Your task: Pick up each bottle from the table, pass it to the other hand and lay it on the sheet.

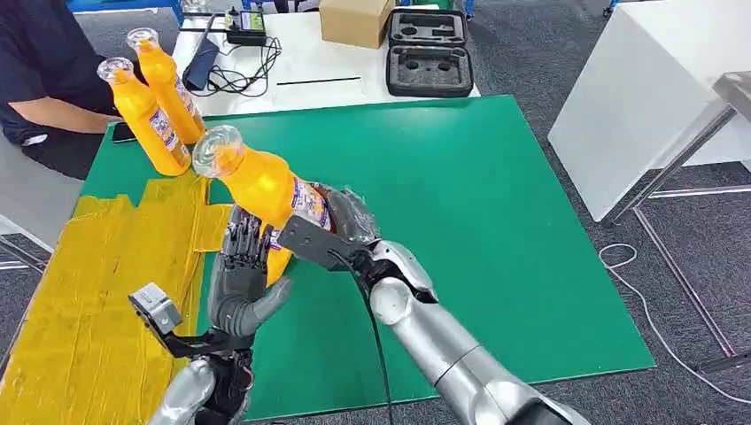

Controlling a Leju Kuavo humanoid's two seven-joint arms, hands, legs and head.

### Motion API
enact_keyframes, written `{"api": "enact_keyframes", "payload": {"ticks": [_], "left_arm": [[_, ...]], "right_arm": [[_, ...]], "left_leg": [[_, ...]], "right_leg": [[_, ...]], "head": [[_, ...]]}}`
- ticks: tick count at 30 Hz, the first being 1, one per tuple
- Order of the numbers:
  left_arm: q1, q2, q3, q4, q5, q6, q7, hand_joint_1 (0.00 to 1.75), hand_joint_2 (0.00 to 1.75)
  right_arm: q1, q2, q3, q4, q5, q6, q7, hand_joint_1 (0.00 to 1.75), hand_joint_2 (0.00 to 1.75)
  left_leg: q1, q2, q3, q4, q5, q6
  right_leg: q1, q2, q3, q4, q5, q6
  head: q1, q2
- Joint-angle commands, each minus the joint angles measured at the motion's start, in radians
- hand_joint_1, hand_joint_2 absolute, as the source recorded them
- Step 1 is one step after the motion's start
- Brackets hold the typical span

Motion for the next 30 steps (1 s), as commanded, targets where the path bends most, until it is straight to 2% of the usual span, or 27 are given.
{"api": "enact_keyframes", "payload": {"ticks": [1,6,8,9,13,14,22,23,24,30], "left_arm": [[-0.043,-0.031,-0.003,0.004,-0.011,-0.004,0.013,0.0,1.75],[-0.022,-0.031,0.048,-0.026,-0.052,0.017,-0.001,0.0,1.75],[0.002,-0.029,0.093,-0.062,-0.082,0.031,-0.011,0.0,1.75],[0.012,-0.023,0.11,-0.074,-0.089,0.031,-0.011,0.0,1.75],[0.058,-0.015,0.168,-0.1,-0.12,0.032,-0.017,0.0,1.75],[0.067,-0.013,0.174,-0.1,-0.121,0.031,-0.018,0.0,1.75],[0.104,-0.004,0.184,-0.131,-0.138,0.038,-0.037,0.0,1.75],[0.11,-0.003,0.189,-0.138,-0.14,0.043,-0.04,0.0,1.75],[0.115,-0.002,0.193,-0.145,-0.141,0.044,-0.041,0.0,1.75],[0.167,-0.001,0.232,-0.191,-0.148,0.059,-0.047,0.0,1.75]], "right_arm": [[-0.031,0.004,0.126,0.068,-0.002,0.004,0.002,1.75,1.75],[-0.011,0.004,0.155,0.039,0.007,0.012,-0.002,1.75,1.75],[0.02,0.001,0.17,-0.015,0.034,0.016,-0.004,1.75,1.75],[0.032,-0.002,0.174,-0.041,0.044,0.02,-0.003,1.75,1.75],[0.089,-0.028,0.184,-0.166,0.078,0.045,0.014,1.75,1.75],[0.1,-0.032,0.183,-0.18,0.079,0.047,0.015,1.75,1.75],[0.139,-0.04,0.194,-0.205,0.095,0.058,-0.001,1.75,1.75],[0.147,-0.043,0.201,-0.221,0.097,0.058,-0.005,1.75,1.75],[0.154,-0.048,0.207,-0.235,0.098,0.059,-0.007,1.75,1.75],[0.201,-0.069,0.27,-0.323,0.103,0.071,-0.016,1.75,1.75]], "left_leg": [[0.001,-0.002,0.003,0.0,-0.001,-0.001],[0.001,-0.002,0.004,0.0,-0.002,-0.001],[0.002,-0.001,0.008,0.001,-0.005,-0.002],[0.001,-0.001,0.005,0.0,-0.002,-0.001],[0.002,0.0,0.009,0.0,-0.005,-0.002],[0.001,-0.001,0.004,-0.001,-0.002,-0.001],[0.002,-0.001,0.006,-0.001,-0.003,-0.001],[0.002,-0.002,0.007,-0.001,-0.004,-0.002],[0.001,-0.002,0.002,-0.001,-0.001,-0.001],[0.002,-0.002,0.005,0.0,-0.004,-0.002]], "right_leg": [[0.001,-0.001,0.004,0.0,-0.002,-0.002],[0.001,-0.001,0.004,0.0,-0.002,-0.002],[0.001,0.0,0.009,0.0,-0.004,-0.003],[0.001,0.0,0.005,-0.001,-0.002,-0.002],[0.002,0.001,0.009,-0.001,-0.004,-0.003],[0.001,0.0,0.004,-0.001,-0.002,-0.002],[0.001,0.0,0.006,-0.001,-0.003,-0.003],[0.002,-0.001,0.007,-0.001,-0.004,-0.003],[0.001,-0.001,0.002,-0.001,-0.002,-0.002],[0.001,-0.001,0.005,-0.001,-0.004,-0.003]], "head": [[0.0,0.0],[0.0,0.0],[0.0,0.0],[0.0,0.0],[0.0,0.0],[0.0,0.0],[0.0,0.0],[0.0,0.0],[0.0,0.0],[0.0,0.0]]}}
